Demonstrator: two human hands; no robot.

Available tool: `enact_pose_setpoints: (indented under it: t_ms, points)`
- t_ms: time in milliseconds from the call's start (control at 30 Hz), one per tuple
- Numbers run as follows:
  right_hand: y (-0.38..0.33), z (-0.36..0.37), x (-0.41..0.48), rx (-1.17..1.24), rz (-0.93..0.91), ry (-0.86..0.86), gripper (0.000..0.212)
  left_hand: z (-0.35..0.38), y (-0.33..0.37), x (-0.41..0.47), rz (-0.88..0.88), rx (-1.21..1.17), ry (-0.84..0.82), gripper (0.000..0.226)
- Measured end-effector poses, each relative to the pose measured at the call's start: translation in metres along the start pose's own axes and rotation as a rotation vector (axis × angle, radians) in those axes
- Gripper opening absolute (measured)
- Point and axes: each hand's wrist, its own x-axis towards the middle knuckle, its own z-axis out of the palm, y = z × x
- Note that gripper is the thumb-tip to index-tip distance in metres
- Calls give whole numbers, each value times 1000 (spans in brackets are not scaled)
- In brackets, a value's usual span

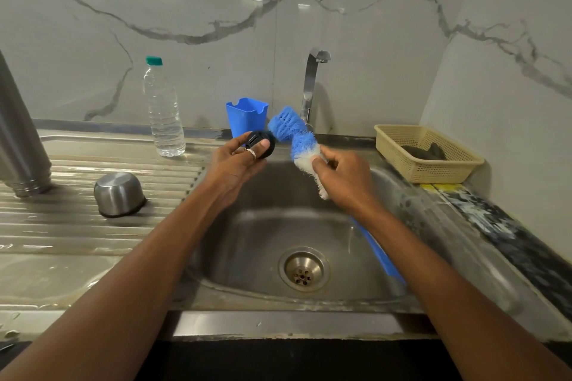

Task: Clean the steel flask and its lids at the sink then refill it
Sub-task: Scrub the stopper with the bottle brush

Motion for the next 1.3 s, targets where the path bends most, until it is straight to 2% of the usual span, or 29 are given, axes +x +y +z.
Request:
enact_pose_setpoints:
  t_ms: [133, 300, 433, 567, 633, 733, 867, 967, 1100, 1200, 1300]
  points:
    - [-7, 3, -4, -11, -56, -36, 21, -8, 3, 5, -9, -76, 22, 44]
    - [-1, 9, 1, -61, -45, 16, 24, 3, -1, -2, -31, 18, -109, 39]
    - [-1, 8, -5, -69, -81, -14, 20, -5, 2, 4, 1, 12, -20, 44]
    - [1, 9, -1, -83, -60, -15, 21, 6, -6, -6, -3, 254, -130, 36]
    - [1, 8, -2, -95, -67, -23, 22, 9, -8, -3, 21, 286, -43, 41]
    - [-2, 8, -7, -131, -134, -51, 18, 3, -5, 3, 40, 284, 102, 33]
    - [0, 14, -3, -208, -189, -6, 19, 5, -6, -5, 0, 270, -4, 15]
    - [2, 10, -3, -237, -214, 26, 26, 9, -1, -6, -46, 144, -34, 15]
    - [2, 4, -7, -245, -304, 15, 29, 4, 3, -2, -94, 130, 80, 22]
    - [-1, 8, -11, -263, -346, -9, 26, 1, 5, 0, -110, 83, 220, 17]
    - [-4, 13, -9, -296, -348, -23, 32, 8, 4, -1, -135, 27, 241, 14]
